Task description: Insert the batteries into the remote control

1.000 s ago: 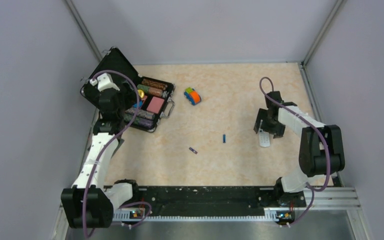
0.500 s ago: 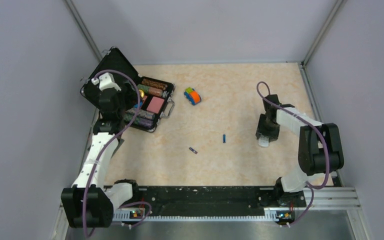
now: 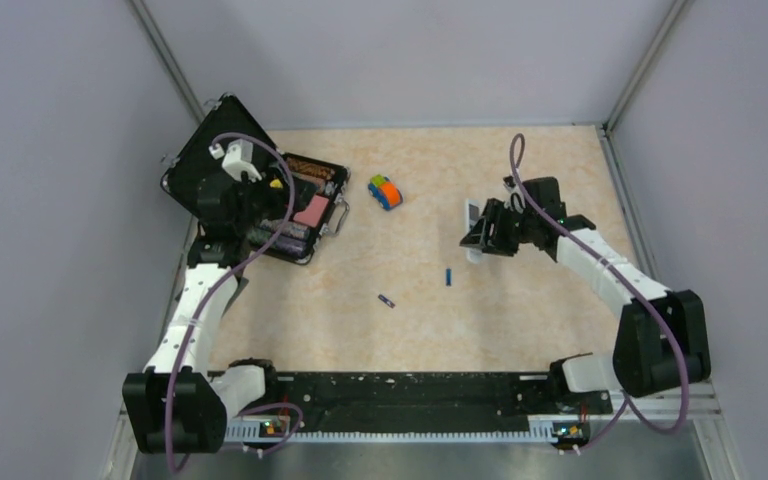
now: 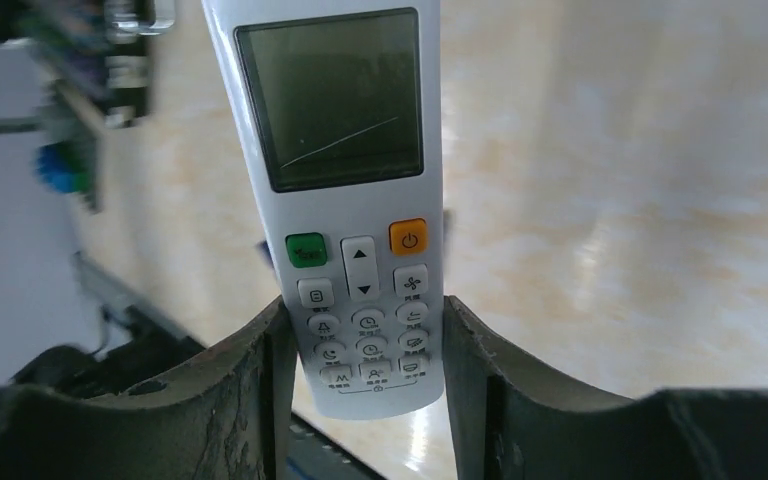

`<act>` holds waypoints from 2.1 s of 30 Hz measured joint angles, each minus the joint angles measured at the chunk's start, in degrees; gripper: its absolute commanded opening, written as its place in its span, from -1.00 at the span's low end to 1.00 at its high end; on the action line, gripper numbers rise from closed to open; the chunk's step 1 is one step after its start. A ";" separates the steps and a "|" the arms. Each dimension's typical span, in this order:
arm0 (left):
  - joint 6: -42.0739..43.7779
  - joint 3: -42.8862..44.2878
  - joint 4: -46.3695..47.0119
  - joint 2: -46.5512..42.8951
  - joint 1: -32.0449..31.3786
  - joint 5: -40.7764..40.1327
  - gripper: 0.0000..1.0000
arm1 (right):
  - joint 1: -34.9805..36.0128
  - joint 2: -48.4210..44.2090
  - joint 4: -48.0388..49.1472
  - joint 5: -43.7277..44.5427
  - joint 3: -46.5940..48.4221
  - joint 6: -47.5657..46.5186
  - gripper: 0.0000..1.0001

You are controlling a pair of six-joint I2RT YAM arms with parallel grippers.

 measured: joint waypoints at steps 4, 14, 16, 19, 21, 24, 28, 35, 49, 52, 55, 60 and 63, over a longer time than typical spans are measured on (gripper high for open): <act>-7.02 0.00 6.82 0.07 -1.42 11.61 0.91 | 2.91 -4.28 12.94 -12.20 0.02 8.28 -0.70; -20.20 7.19 21.33 3.98 -17.99 26.67 0.94 | 13.92 -3.89 37.16 -27.74 7.82 24.96 -0.69; -20.59 8.28 22.03 3.93 -19.19 27.50 0.94 | 15.52 -3.89 41.44 -29.46 9.03 28.00 -0.69; -22.62 9.05 24.22 3.93 -19.50 28.61 0.94 | 16.87 -3.89 46.36 -31.39 9.60 31.89 -0.69; -24.63 9.05 26.99 3.98 -19.85 29.75 0.94 | 17.18 -3.89 48.22 -32.00 9.81 33.97 -0.69; -27.02 9.05 31.32 4.09 -21.05 30.80 0.94 | 17.86 -3.89 50.88 -32.63 9.88 36.30 -0.69; -28.87 9.40 34.16 5.20 -22.62 30.97 0.80 | 19.54 -3.85 52.72 -33.03 9.88 37.90 -0.69; -30.75 10.23 32.54 8.79 -23.43 27.50 0.55 | 21.49 -2.67 53.55 -33.31 9.90 38.27 -0.70; -29.73 11.06 26.51 9.31 -23.43 22.93 -0.40 | 21.55 -0.22 50.34 -32.24 9.90 36.70 -0.64; -30.03 11.54 24.44 9.31 -23.43 22.49 -0.88 | 21.53 0.11 49.62 -31.74 9.90 34.73 -0.60; -29.31 11.76 23.12 9.62 -23.34 22.51 -1.00 | 21.53 0.15 48.35 -31.01 9.92 33.97 -0.51; -27.74 13.27 19.04 10.73 -22.93 22.08 -1.00 | 21.31 0.28 43.91 -28.74 10.82 31.10 0.55; -25.31 15.15 14.08 10.97 -23.21 18.67 -1.00 | 21.46 0.17 40.83 -24.52 11.34 27.89 0.98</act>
